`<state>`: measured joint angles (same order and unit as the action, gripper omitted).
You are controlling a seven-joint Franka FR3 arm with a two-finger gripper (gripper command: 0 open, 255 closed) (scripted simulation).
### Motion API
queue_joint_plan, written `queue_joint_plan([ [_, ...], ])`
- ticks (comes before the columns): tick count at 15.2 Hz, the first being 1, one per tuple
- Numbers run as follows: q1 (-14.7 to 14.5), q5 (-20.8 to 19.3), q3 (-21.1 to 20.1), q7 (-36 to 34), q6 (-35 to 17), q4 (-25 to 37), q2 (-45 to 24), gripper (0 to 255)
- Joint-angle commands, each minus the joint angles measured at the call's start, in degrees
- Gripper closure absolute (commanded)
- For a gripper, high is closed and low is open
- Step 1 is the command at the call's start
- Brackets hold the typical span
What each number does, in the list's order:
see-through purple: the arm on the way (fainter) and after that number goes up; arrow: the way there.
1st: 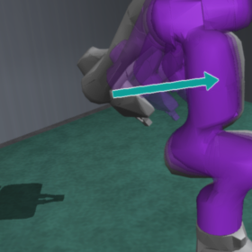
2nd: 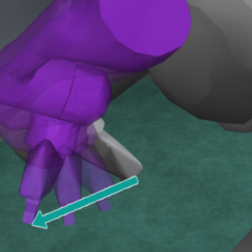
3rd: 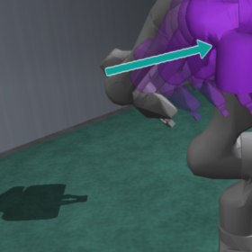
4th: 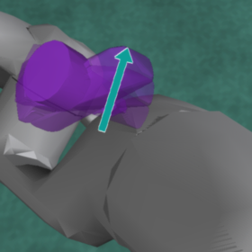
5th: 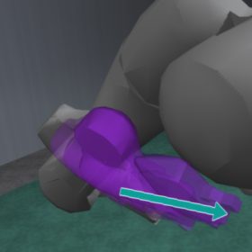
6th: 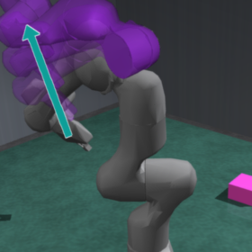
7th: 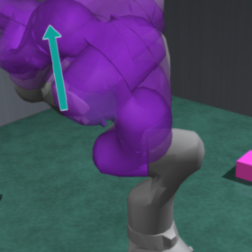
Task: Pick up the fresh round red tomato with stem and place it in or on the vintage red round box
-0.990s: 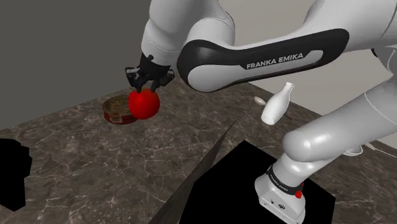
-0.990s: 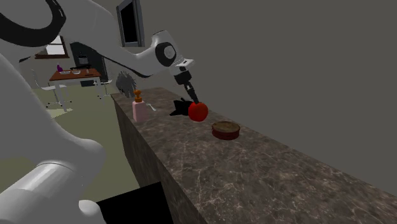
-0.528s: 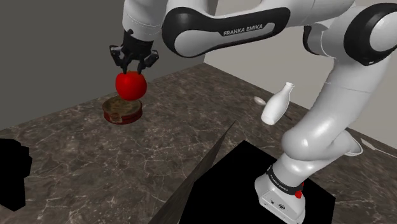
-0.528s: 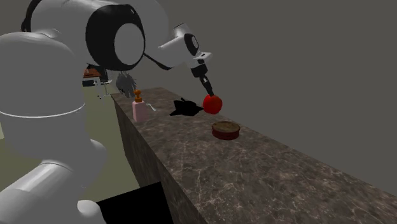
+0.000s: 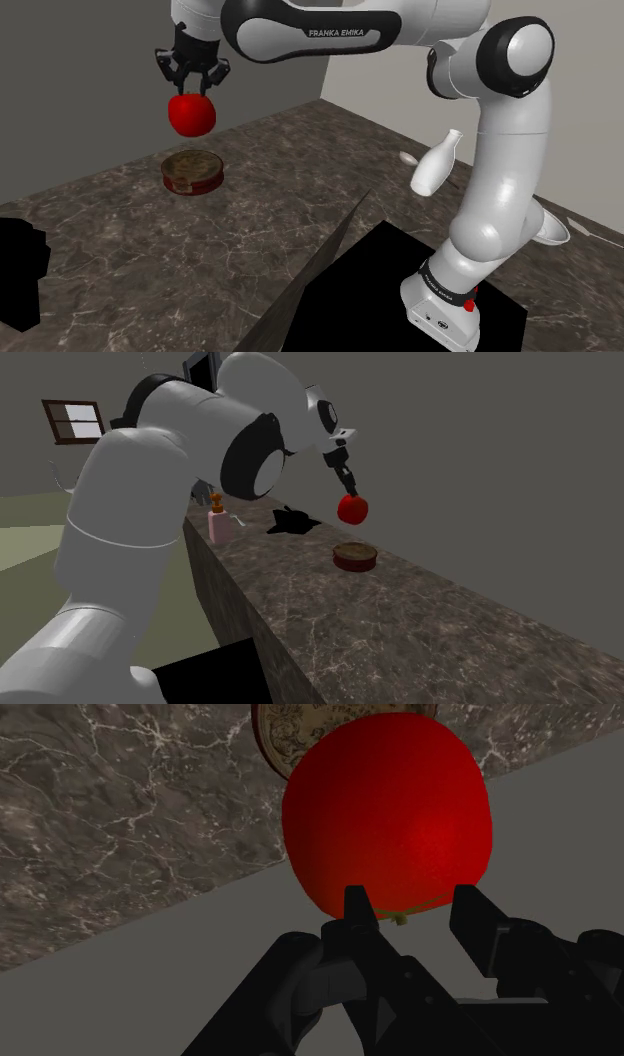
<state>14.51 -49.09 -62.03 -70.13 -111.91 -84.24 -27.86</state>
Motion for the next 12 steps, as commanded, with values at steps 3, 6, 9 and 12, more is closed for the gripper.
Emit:
queue_joint_plan([
  [3,0.07,-1.13,0.64,-1.44,-2.13,-2.13,-0.65,255],
  [6,0.32,-1.93,1.07,-2.58,-3.84,-3.96,-0.99,255],
  [9,0.43,-2.84,1.59,-3.75,-5.47,-5.62,-1.42,255],
  [12,0.41,-3.85,2.20,-4.94,-7.01,-7.13,-1.93,255],
])
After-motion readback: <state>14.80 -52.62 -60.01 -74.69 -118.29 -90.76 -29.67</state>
